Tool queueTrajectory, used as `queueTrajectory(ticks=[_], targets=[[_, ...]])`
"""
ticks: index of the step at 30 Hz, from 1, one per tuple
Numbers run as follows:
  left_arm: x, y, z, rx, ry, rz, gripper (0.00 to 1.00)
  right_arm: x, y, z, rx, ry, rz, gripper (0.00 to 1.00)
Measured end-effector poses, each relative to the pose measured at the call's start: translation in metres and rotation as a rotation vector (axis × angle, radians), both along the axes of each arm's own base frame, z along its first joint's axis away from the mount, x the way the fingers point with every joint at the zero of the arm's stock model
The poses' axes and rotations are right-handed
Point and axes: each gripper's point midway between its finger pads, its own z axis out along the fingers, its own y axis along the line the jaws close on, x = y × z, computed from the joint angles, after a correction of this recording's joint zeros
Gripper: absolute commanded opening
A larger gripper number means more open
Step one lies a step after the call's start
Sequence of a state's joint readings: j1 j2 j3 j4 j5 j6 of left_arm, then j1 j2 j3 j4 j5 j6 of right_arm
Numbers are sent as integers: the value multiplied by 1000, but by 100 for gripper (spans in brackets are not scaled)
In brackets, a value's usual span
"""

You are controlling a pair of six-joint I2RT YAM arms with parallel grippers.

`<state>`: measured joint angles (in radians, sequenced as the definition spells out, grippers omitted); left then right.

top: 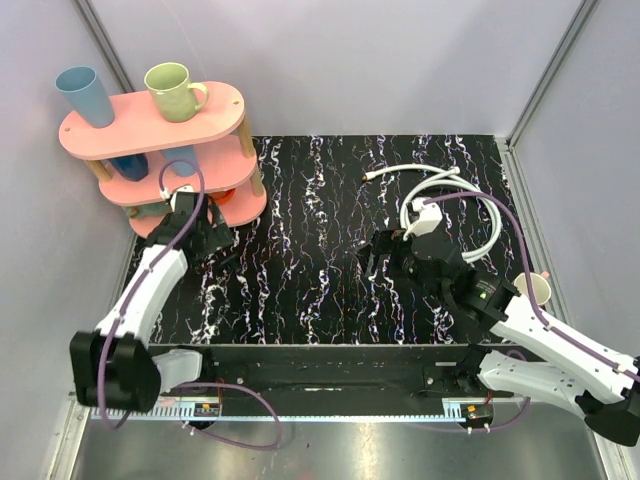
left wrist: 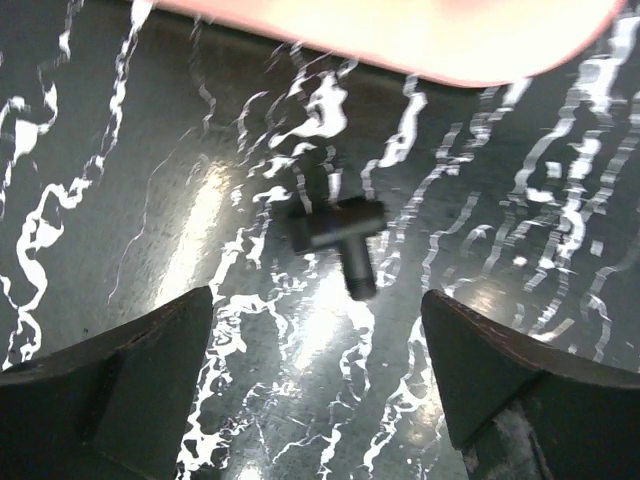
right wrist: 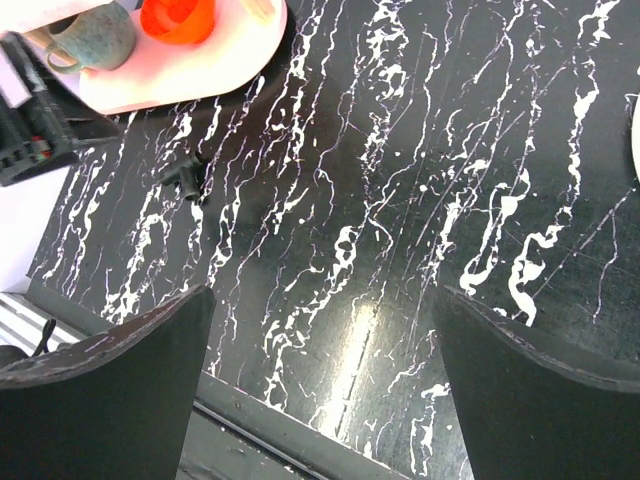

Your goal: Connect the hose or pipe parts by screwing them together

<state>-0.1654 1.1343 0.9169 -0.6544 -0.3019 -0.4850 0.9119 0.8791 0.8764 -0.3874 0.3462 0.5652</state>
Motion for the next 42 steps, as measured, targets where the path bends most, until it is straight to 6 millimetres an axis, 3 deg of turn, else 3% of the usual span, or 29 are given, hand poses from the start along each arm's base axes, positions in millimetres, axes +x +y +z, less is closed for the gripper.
queueTrajectory(ticks=[3, 7, 13, 21, 28, 35, 42], targets=[[2, 17, -34, -58, 125, 69, 83, -2, 3, -1, 6, 7, 18, 100], [4, 15, -58, -95, 221, 68, 79, -7, 7, -2, 25, 24, 42, 100], [22, 7, -66, -126, 260, 47, 75, -14, 15, -9, 48, 54, 87, 100], [22, 4, -68, -139, 279, 36, 76, -24, 27, -11, 65, 84, 170, 100], [29, -19, -69, -262, 241, -35, 70, -29, 32, -8, 73, 79, 213, 100], [2, -53, -95, -299, 335, -158, 71, -34, 28, 0, 100, 56, 221, 100], [3, -44, -97, -246, 331, -119, 66, -36, 28, 1, 106, 57, 230, 100]])
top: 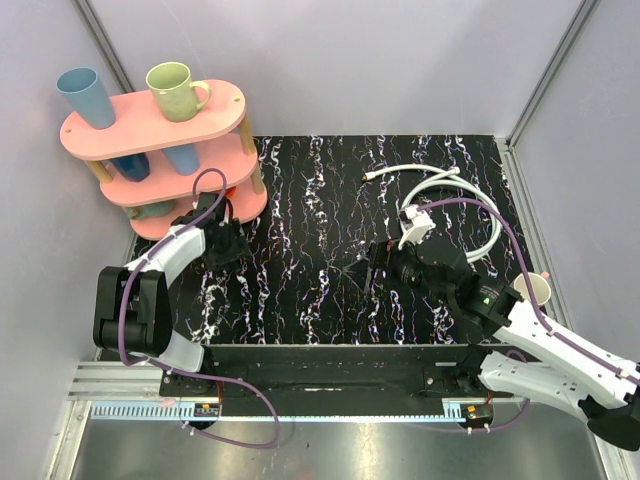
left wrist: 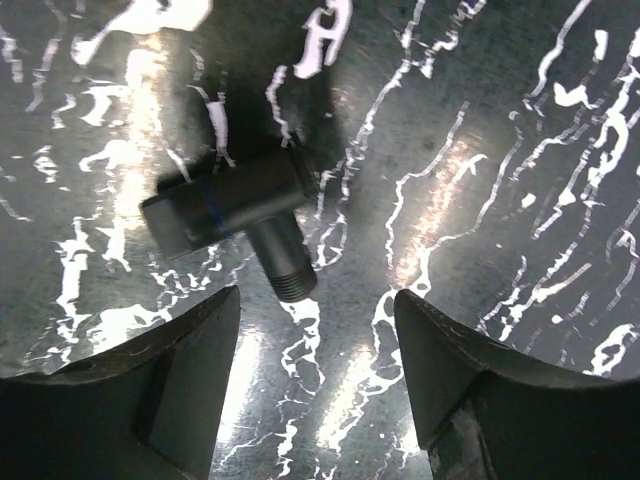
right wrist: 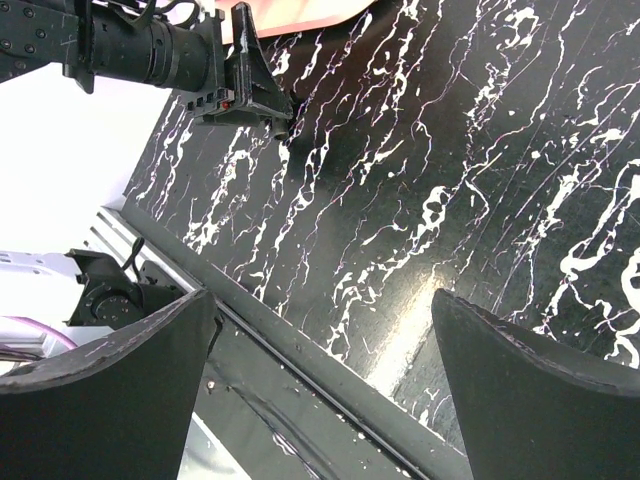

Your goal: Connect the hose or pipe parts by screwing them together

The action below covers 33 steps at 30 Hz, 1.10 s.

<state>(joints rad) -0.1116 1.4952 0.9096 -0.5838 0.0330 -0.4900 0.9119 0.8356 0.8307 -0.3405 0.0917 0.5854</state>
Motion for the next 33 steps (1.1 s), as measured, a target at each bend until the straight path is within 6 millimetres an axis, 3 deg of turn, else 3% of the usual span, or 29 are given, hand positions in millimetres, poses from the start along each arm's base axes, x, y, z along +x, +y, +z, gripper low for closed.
queueTrajectory(ticks=[8, 14, 19, 22, 23, 27, 30, 33], targets=[[0, 18, -2, 95, 1, 60, 63, -2, 8, -3, 12, 24, 26, 100], [0, 12, -4, 96, 2, 58, 60, -3, 11, -2, 25, 25, 39, 100], [-10, 4, -22, 101, 48, 54, 53, -3, 14, -5, 26, 35, 48, 99], [-16, 3, -30, 102, 77, 61, 35, -2, 16, -7, 26, 37, 48, 99], [-17, 3, -32, 102, 81, 62, 22, -3, 16, -7, 26, 38, 49, 99], [-14, -1, -33, 87, 63, 59, 2, -2, 16, -10, 25, 42, 46, 99], [-16, -14, -30, 69, 31, 29, 0, -1, 14, -15, 23, 51, 32, 100], [-29, -42, -22, 8, -29, -44, 0, 4, 9, -25, 17, 72, -22, 100]])
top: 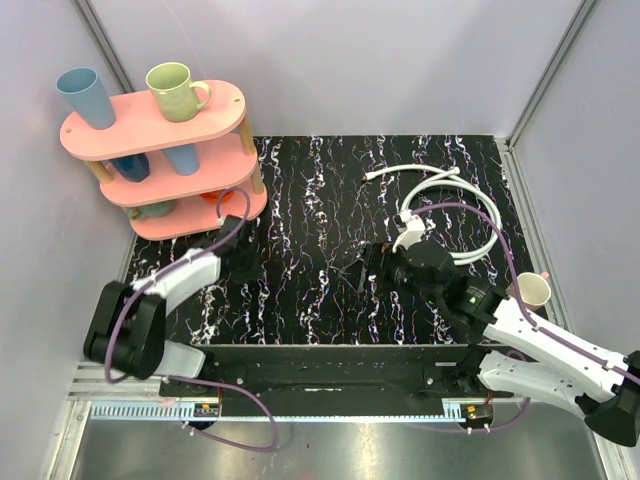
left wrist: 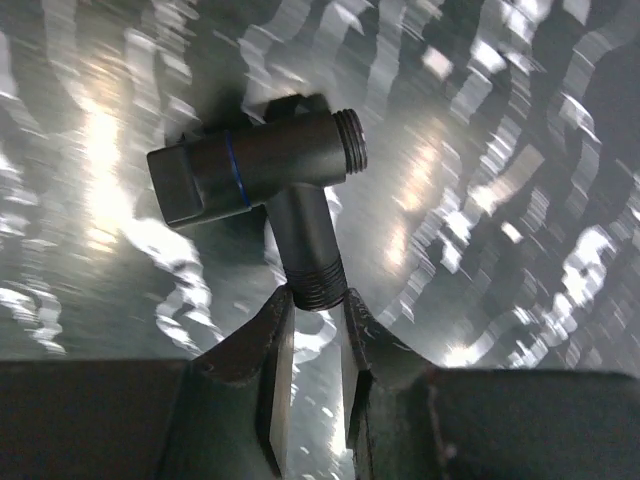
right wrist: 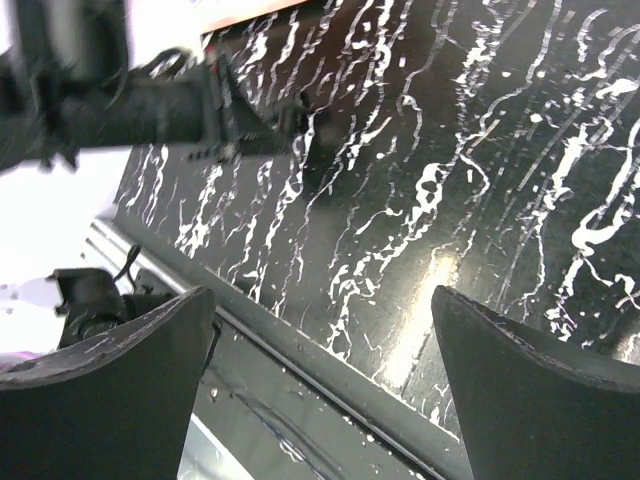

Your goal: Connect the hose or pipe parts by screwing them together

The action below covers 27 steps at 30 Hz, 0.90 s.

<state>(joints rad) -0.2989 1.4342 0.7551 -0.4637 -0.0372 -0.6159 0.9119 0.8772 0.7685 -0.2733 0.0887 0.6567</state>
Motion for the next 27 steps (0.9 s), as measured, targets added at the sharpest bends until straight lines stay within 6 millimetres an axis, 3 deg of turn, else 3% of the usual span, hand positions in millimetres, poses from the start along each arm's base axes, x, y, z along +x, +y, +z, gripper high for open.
queueTrajectory(ticks=[6, 13, 17, 21, 25, 27], targets=[[-34, -63, 25, -261, -163, -150, 0, 17, -10, -15, 27, 51, -164, 100], [-57, -91, 43, -496, -296, -193, 0, 42, 1, -35, 165, 113, -318, 91], [-60, -103, 52, -573, -349, -227, 0, 55, 25, -61, 186, 171, -333, 83], [-62, -111, 57, -627, -382, -261, 0, 64, 62, -90, 172, 239, -267, 72], [-63, -122, 71, -684, -424, -316, 0, 71, 96, -104, 190, 282, -192, 70], [-63, -126, 79, -710, -447, -337, 0, 73, 108, -108, 204, 296, -167, 62]])
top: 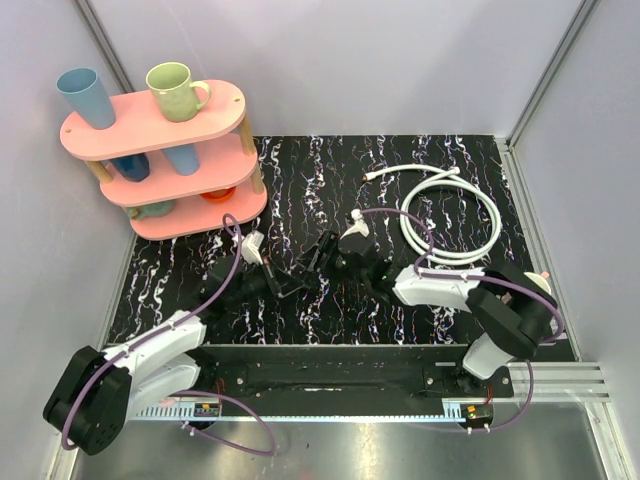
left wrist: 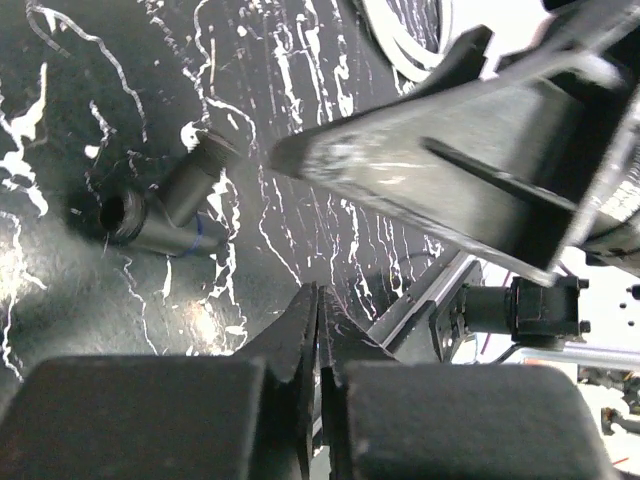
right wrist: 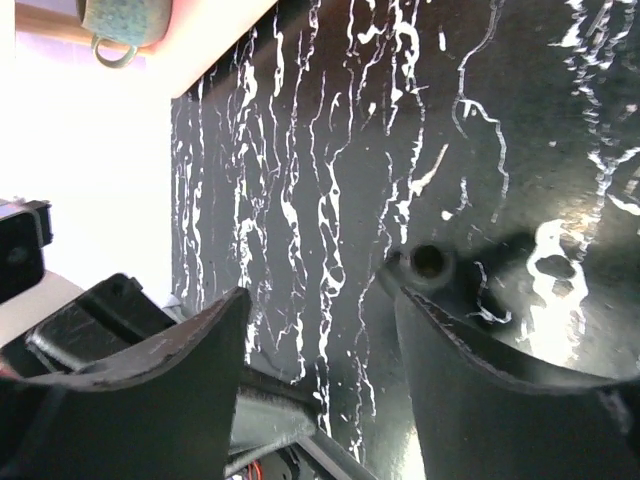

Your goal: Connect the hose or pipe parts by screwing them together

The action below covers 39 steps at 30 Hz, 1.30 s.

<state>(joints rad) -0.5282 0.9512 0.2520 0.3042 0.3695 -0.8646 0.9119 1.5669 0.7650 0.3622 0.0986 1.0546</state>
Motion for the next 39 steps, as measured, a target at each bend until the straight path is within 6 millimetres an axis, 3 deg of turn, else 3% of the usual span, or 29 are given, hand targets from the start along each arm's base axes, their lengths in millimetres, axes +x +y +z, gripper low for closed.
queueTrajectory(ticks=[3, 5, 7, 10, 15, 16, 20, 22, 28, 32, 39], targets=[[0, -5, 7, -18, -34, -26, 0, 3, 14, -5, 20, 10, 27, 53], [0, -7, 7, -23, -38, -36, 0, 5, 22, -9, 31, 16, 42, 55], [0, -7, 6, -22, -35, -37, 0, 5, 26, -13, 34, 28, 53, 64], [0, -5, 2, 1, -23, -26, 4, 5, 25, -17, 24, 41, 48, 63], [5, 14, -6, 104, 6, 63, 52, 12, 14, -24, -138, 18, 43, 70], [7, 18, -5, 125, 2, 80, 54, 15, 12, -23, -184, -4, 57, 72], [17, 32, 6, 198, -1, 163, 58, 23, 11, -15, -312, -75, 134, 71], [21, 39, 9, 226, 8, 198, 60, 29, 12, -21, -352, -87, 175, 70], [27, 62, -2, 311, 112, 259, 63, 21, -2, -86, -471, 30, 331, 70], [31, 80, -9, 342, 158, 296, 65, 15, 1, -83, -449, 28, 383, 70], [31, 91, -19, 355, 217, 296, 66, -20, -6, -83, -357, 109, 432, 66]])
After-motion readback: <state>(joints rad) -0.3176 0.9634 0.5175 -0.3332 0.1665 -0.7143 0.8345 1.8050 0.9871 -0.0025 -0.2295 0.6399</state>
